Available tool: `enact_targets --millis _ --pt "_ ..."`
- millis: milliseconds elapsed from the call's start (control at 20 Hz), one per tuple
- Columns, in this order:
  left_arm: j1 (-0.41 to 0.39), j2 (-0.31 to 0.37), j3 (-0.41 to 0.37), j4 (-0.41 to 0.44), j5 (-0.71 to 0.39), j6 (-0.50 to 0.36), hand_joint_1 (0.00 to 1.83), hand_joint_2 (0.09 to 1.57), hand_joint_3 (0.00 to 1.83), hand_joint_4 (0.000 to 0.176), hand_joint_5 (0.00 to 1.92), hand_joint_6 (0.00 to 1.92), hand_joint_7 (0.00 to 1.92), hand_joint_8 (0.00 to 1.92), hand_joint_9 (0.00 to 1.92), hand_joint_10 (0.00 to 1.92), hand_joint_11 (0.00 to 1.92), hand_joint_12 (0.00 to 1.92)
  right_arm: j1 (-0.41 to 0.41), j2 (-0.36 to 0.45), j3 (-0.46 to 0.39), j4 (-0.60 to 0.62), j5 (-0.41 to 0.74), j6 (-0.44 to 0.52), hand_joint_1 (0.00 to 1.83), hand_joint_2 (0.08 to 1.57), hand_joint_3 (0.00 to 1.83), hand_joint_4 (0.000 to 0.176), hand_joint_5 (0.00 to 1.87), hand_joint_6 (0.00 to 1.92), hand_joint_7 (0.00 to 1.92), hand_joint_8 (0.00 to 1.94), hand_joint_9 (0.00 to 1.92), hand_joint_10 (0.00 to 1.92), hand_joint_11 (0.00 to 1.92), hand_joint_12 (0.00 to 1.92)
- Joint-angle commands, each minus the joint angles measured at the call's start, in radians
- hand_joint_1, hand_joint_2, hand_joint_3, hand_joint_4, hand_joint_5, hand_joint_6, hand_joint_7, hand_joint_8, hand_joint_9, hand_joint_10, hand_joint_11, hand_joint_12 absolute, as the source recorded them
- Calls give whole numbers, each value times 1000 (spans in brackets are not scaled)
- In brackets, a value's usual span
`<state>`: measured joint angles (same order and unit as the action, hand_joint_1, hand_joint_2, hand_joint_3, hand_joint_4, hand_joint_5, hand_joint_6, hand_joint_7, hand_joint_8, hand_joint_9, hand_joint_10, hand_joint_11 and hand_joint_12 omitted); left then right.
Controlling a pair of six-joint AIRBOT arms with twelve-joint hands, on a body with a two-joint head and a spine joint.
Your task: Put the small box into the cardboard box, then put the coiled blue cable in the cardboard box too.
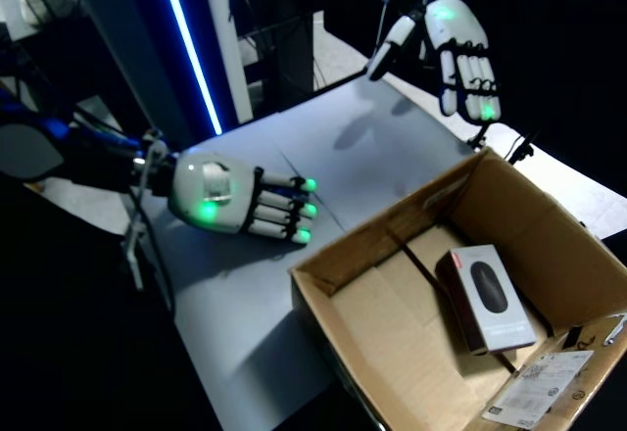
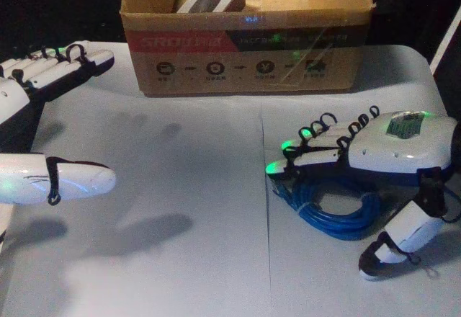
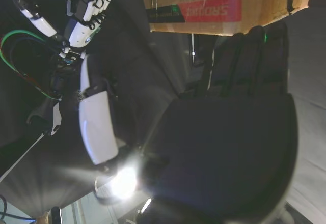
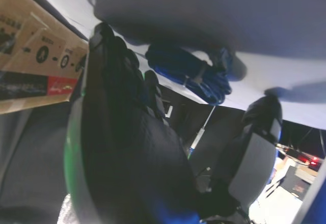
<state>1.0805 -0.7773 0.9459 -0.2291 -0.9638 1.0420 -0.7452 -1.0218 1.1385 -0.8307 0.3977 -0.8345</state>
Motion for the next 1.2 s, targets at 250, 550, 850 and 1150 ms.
enact_targets --millis 250,550,850,1150 --pt "4 -4 -3 -4 -126 -17 347 913 7 176 0 0 0 0 0 0 44 10 9 -2 5 10 57 -4 1183 962 1 92 727 0 649 22 520 1077 386 1594" --pt "6 -6 -2 -7 -127 -20 399 919 4 176 5 2 0 0 0 0 28 3 9 -8 12 10 57 -4 1397 993 1 64 884 13 243 1335 440 1788 539 1894" --pt "8 -13 3 -10 -128 -22 406 931 5 176 14 2 0 0 0 0 28 2 12 -24 27 51 59 -4 1160 1233 6 0 704 1458 640 1941 987 1921 1169 1921" --pt "13 -16 5 -13 -129 -24 382 941 4 176 23 5 0 0 0 0 14 0 37 -16 40 135 133 -4 1482 1245 8 0 1034 1917 1093 1941 1431 1921 1608 1921"
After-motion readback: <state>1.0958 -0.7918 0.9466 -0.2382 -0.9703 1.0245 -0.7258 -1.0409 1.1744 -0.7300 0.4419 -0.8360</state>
